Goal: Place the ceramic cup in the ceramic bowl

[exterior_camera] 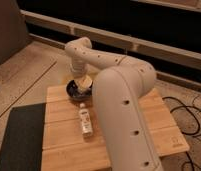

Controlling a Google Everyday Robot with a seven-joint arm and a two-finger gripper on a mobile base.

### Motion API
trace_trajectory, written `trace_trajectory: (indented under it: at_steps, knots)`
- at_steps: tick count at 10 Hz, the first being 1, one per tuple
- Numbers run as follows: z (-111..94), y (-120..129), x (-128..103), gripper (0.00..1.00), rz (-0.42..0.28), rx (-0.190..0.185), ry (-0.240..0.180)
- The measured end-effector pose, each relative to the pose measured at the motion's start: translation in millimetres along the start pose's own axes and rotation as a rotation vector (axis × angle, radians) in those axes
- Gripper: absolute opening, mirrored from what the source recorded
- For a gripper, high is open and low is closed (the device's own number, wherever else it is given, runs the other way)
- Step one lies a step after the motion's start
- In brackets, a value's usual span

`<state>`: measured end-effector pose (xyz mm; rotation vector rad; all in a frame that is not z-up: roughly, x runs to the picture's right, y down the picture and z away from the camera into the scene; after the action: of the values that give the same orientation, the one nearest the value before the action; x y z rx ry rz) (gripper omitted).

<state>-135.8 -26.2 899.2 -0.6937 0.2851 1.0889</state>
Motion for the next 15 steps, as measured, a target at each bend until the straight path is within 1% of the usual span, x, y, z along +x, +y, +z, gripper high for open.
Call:
trace_trajectory:
  at_steps: [1,2,3,4,5,7,8,9,10,12,15]
  knots:
    - [9,1,-5,0.0,-0.011,-0.003,0.016]
    - [24,1,-13,0.04,-0.028,-0.005,0.048]
    - [33,1,-17,0.15,-0.033,-0.008,0.071]
    - [37,1,-20,0.23,-0.034,-0.009,0.084]
    - [41,0,-22,0.35,-0.035,-0.01,0.101]
    - [39,-8,-25,0.58,-0.035,0.008,0.123]
    - [38,-10,-26,0.66,-0.031,0.013,0.128]
    - [36,-12,-26,0.76,-0.026,0.014,0.134]
    - [36,-12,-26,0.8,-0.023,0.013,0.14]
    - [36,-10,-25,0.8,-0.013,0.01,0.146]
    - [32,-6,-28,0.8,-0.007,0.009,0.143]
